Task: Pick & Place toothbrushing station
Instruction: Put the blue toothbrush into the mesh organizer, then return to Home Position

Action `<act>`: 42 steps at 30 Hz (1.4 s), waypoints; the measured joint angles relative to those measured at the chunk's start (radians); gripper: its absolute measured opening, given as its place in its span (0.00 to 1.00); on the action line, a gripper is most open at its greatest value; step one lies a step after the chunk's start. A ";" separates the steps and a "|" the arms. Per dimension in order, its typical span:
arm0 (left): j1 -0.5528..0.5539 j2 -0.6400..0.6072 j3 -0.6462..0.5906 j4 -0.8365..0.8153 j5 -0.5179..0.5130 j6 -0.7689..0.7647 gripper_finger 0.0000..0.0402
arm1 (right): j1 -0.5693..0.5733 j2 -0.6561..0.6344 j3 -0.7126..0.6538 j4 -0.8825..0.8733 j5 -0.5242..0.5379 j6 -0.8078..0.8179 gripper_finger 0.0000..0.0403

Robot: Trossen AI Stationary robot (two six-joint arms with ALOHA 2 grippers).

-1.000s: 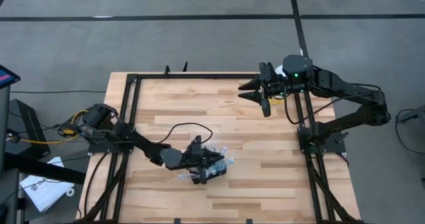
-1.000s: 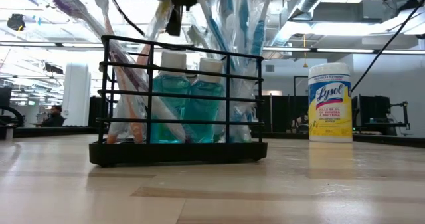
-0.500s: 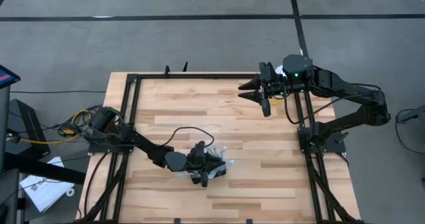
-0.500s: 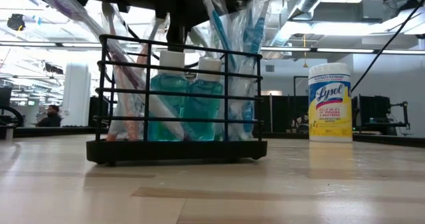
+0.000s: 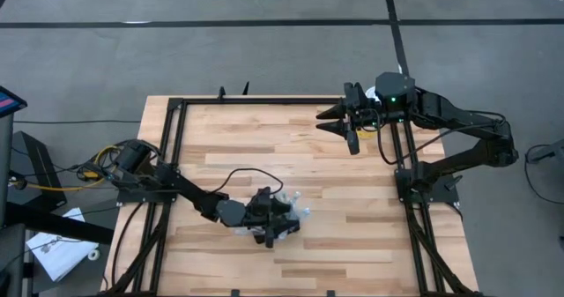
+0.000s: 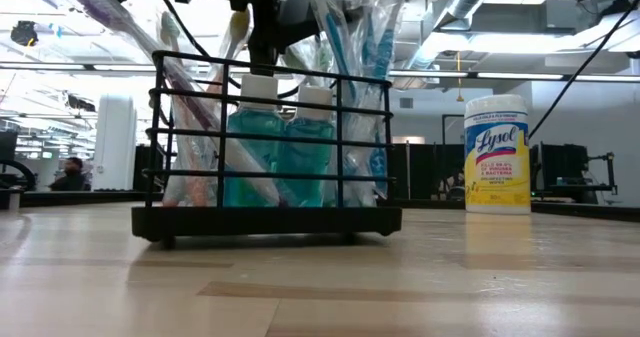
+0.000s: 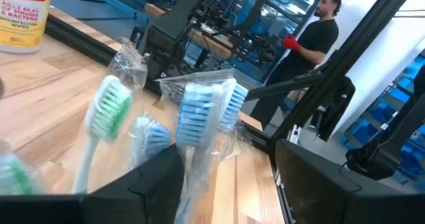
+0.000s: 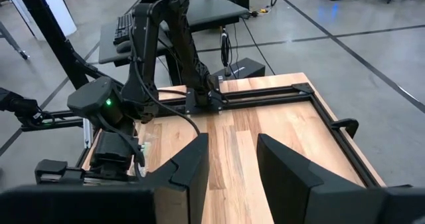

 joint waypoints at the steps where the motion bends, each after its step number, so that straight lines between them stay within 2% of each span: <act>1: 0.000 0.000 0.000 0.000 0.000 -0.003 0.58 | 0.000 0.000 0.000 0.000 0.000 0.000 0.29; 9: -0.004 0.000 0.000 0.000 -0.002 -0.009 0.59 | 0.004 0.000 0.000 0.000 -0.003 0.000 0.29; 14: -0.008 0.000 0.001 -0.009 0.017 -0.061 0.59 | 0.005 0.000 0.000 0.000 -0.003 0.000 0.29; 20: -0.012 -0.008 0.001 -0.097 0.025 -0.159 0.60 | 0.005 0.000 0.000 -0.001 -0.009 -0.003 0.29; 33: -0.010 -0.225 0.001 -0.238 0.035 -0.130 0.60 | 0.005 0.000 0.000 0.001 -0.033 0.000 0.29; 42: -0.010 -0.293 0.001 -0.244 0.033 -0.110 0.60 | 0.001 0.000 0.000 0.060 -0.053 0.000 0.29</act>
